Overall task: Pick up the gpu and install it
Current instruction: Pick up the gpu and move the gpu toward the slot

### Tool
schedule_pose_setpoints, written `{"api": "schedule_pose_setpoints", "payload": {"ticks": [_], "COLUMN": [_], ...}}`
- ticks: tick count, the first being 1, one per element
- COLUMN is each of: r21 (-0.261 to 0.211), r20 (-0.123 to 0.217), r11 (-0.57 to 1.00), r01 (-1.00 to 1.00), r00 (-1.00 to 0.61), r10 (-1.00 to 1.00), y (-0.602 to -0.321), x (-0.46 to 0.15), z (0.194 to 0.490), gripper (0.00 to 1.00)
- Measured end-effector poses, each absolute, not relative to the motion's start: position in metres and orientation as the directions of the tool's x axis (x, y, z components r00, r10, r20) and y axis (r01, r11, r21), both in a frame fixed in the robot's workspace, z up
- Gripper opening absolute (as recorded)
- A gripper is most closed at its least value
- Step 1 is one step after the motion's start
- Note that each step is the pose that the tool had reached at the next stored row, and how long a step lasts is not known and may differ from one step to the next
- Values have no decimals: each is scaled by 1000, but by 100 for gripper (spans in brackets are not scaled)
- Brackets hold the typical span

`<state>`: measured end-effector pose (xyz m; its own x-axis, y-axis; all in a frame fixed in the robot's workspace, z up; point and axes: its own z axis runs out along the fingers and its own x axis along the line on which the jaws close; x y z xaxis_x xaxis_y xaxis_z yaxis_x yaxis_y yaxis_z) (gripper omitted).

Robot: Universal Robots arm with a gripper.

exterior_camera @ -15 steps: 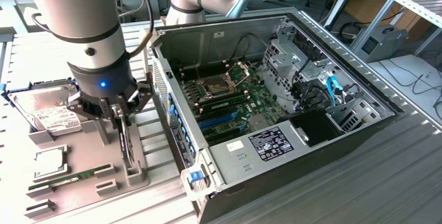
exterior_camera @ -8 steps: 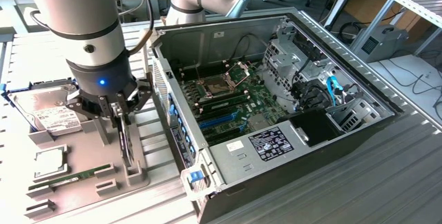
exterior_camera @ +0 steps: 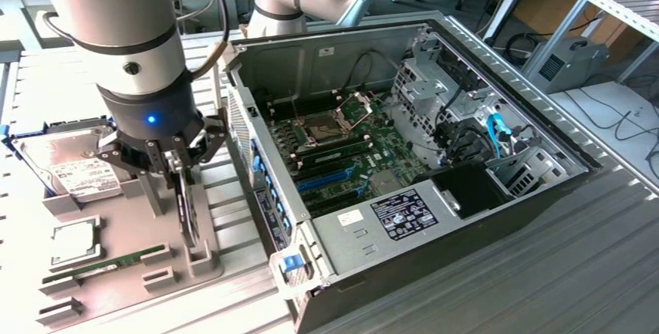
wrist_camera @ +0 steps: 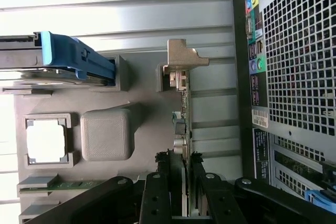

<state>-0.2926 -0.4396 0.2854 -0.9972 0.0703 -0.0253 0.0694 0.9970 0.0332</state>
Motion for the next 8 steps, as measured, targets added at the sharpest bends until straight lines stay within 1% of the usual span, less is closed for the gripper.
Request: {"api": "schedule_pose_setpoints", "payload": {"ticks": [8], "r21": [33], "r20": [-25], "r11": [997], "r01": [69], "r00": [-997], "r10": [70], "y": [-440], "x": [-293], "z": [290], "gripper": [27]}}
